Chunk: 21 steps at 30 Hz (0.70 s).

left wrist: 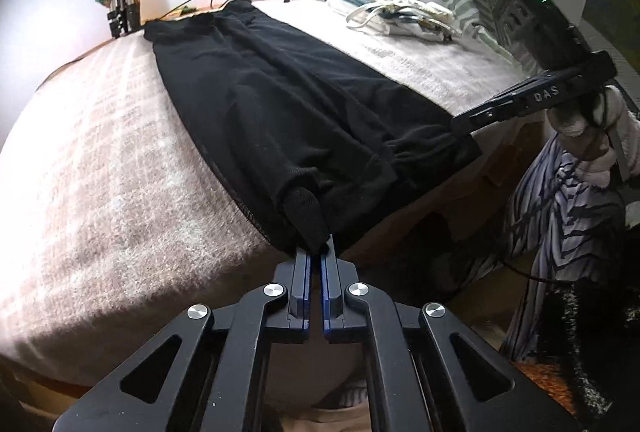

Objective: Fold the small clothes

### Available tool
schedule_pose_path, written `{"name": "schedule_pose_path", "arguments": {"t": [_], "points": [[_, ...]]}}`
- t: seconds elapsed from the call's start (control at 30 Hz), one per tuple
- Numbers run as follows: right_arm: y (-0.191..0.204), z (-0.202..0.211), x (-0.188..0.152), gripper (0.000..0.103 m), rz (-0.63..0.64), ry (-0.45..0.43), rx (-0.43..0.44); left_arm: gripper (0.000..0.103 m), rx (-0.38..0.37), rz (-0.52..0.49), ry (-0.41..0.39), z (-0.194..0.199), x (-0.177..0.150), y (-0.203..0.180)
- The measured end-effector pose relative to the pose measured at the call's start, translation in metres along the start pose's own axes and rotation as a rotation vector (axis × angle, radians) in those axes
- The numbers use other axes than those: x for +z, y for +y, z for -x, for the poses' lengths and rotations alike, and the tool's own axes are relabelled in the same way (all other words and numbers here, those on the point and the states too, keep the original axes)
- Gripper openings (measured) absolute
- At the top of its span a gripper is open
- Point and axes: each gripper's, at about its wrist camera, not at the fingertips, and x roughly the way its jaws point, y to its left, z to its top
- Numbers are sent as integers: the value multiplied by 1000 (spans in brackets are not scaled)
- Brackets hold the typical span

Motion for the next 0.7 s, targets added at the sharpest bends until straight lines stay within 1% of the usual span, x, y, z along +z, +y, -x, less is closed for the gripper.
{"name": "schedule_pose_path", "arguments": {"t": [0.07,0.23,0.3,0.47,0.53,0.7], "points": [[-4,2,1,0,-31,0,27,2,-15,-11,-3,3,2,-4],[-3,5,5,0,-46,4,61,2,-66,-25,-13,7,16,-6],[-5,9,9,0,-72,-5,93,2,-90,-8,-20,9,25,-1],[-14,21,21,0,-134,-55,162,1,-117,5,-45,13,47,11],[-17,24,27,0,-147,-70,175,1,-125,15,-53,13,55,17],[-22,32,47,0,-159,-98,173,1,-131,58,-71,11,72,38]]}}
